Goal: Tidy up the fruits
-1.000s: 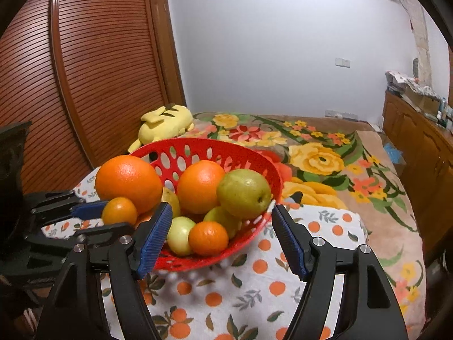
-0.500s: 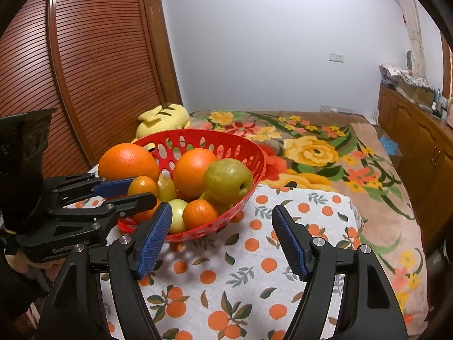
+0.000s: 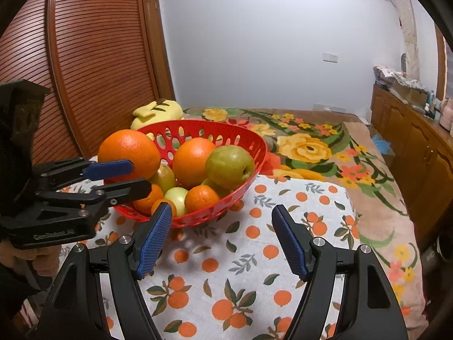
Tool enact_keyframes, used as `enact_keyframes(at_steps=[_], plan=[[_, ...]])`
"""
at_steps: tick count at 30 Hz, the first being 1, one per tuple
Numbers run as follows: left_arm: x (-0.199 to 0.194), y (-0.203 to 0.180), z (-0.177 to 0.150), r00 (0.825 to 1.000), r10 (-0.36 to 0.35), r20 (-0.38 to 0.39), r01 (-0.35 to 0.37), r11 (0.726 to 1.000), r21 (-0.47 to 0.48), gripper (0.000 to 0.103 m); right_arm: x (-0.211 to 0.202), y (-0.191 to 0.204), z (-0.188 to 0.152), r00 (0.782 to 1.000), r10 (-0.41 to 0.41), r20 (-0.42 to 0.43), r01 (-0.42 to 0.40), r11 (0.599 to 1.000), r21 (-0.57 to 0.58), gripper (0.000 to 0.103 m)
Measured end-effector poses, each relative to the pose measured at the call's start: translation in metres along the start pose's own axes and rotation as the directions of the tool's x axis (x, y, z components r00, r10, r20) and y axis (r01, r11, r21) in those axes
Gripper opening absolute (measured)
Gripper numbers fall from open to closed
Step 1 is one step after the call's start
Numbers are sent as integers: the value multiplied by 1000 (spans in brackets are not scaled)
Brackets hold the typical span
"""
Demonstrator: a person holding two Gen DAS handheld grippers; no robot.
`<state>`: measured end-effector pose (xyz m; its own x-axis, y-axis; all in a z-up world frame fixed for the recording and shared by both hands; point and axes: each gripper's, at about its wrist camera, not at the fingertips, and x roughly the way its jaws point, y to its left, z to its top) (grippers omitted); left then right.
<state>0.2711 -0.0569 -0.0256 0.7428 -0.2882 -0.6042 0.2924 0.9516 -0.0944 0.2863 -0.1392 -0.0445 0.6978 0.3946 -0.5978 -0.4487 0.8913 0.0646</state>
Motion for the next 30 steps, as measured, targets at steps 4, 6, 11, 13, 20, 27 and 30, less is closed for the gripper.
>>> enact_keyframes(at_steps=[4,6,11,13,20,27,30], plan=[[-16,1,-6,1000,9,14,-9,1000,-1,50,-5,7,-6,1000,-14,5,14,1000,4,75],[-24,2,-10,1000,17,20,-17,1000,0,50,-9,12,-10,1000,-20,11,20,1000,9,75],[-46,4,-26,999,42,33,-42,999,0,51,-17,23,-20,999,-23,25,22,999,29,75],[-56,4,-32,998,51,39,-51,999,-3,52,-22,27,-23,999,-27,31,26,999,34,75],[-87,2,-48,995,77,63,-76,997,-9,55,-44,44,-29,997,-38,66,36,999,33,75],[-121,-1,-54,988,92,121,-90,996,-23,72,-67,57,-29,992,-47,114,43,999,33,80],[-133,0,-56,985,98,143,-95,995,-30,74,-74,61,-30,989,-52,136,48,998,34,83]])
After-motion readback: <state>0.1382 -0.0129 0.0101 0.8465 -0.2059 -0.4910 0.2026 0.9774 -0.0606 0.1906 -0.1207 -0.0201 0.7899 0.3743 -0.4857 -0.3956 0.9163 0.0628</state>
